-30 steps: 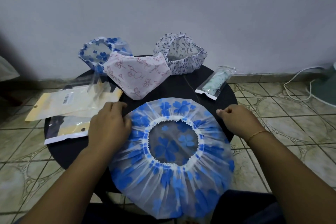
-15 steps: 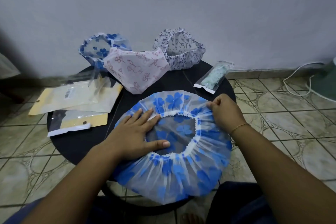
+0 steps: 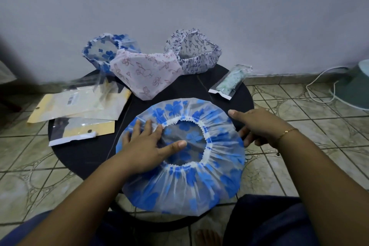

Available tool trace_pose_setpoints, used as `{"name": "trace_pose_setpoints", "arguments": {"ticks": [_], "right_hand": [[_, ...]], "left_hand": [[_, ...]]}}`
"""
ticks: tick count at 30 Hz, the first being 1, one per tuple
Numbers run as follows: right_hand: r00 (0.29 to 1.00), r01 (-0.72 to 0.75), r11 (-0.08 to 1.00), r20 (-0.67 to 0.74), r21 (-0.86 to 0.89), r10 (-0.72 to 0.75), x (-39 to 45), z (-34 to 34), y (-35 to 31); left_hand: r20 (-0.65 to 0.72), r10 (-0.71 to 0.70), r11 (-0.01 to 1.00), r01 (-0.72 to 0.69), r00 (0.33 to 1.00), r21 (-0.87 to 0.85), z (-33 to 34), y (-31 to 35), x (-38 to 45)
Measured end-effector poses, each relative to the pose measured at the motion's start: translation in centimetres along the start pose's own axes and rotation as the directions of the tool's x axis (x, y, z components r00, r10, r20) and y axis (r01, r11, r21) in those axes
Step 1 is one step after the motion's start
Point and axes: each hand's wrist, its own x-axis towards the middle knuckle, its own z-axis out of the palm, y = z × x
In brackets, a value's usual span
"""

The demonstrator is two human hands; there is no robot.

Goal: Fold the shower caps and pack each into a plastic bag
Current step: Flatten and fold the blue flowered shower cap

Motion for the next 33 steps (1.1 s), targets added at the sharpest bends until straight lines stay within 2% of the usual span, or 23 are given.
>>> {"name": "trace_pose_setpoints", "arguments": {"ticks": [5, 8, 10, 11, 13, 17, 20, 22, 25, 28, 30, 33], "right_hand": [[1.0, 0.025, 0.999, 0.018, 0.019, -0.026, 0.0, 0.5, 0.2], [0.993, 0.066, 0.991, -0.103, 0.119, -0.054, 0.8, 0.9, 0.3], [0.97, 0.114, 0.992, -0.224, 0.055, -0.099, 1.5, 1.3, 0.5], [0.957, 0.142, 0.99, -0.255, 0.007, -0.135, 1.7, 1.5, 0.5], [0.957, 0.171, 0.985, -0.232, -0.037, -0.175, 1.7, 1.7, 0.4], [0.993, 0.114, 0.993, -0.038, 0.019, -0.113, 1.2, 1.2, 0.4], [0.988, 0.134, 0.991, -0.074, -0.015, -0.135, 1.6, 1.4, 0.2], [0.981, 0.161, 0.987, -0.104, -0.014, -0.162, 1.6, 1.7, -0.1], [0.978, 0.203, 0.977, -0.063, 0.063, -0.199, 1.9, 2.1, -0.5], [0.974, 0.227, 0.97, -0.002, 0.088, -0.227, 2.3, 2.5, -0.9], [0.962, 0.265, 0.963, 0.046, 0.057, -0.267, 2.5, 2.8, -1.2], [0.94, 0.319, 0.947, 0.111, 0.047, -0.322, 2.7, 3.3, -1.7]], "left_hand": [[0.048, 0.099, 0.976, -0.107, 0.994, 0.187, 0.4, -0.2, -0.2], [0.095, 0.099, 0.969, -0.117, 0.991, 0.218, 0.4, -0.6, 0.0], [0.088, 0.089, 0.971, -0.106, 0.992, 0.215, 0.6, -0.6, 0.1], [0.071, 0.076, 0.973, -0.09, 0.995, 0.212, 0.8, -0.4, 0.1], [0.024, 0.029, 0.979, -0.034, 0.999, 0.201, 1.1, 0.2, 0.0], [-0.095, -0.072, 0.974, 0.091, 0.993, 0.207, 0.8, 1.7, -0.7], [-0.229, 0.005, 0.936, 0.076, 0.973, 0.343, -0.3, 1.8, -0.9], [-0.272, 0.026, 0.918, 0.085, 0.962, 0.386, -1.1, 1.9, -0.8], [-0.34, -0.02, 0.935, 0.138, 0.94, 0.328, -2.5, 1.7, 0.1], [-0.491, -0.016, 0.976, 0.121, 0.871, 0.183, -3.2, 0.8, 2.3], [-0.551, 0.033, 0.997, 0.013, 0.834, 0.079, -3.3, 0.3, 3.8], [-0.531, 0.107, 0.978, -0.184, 0.841, -0.095, -3.7, 0.3, 5.2]]}}
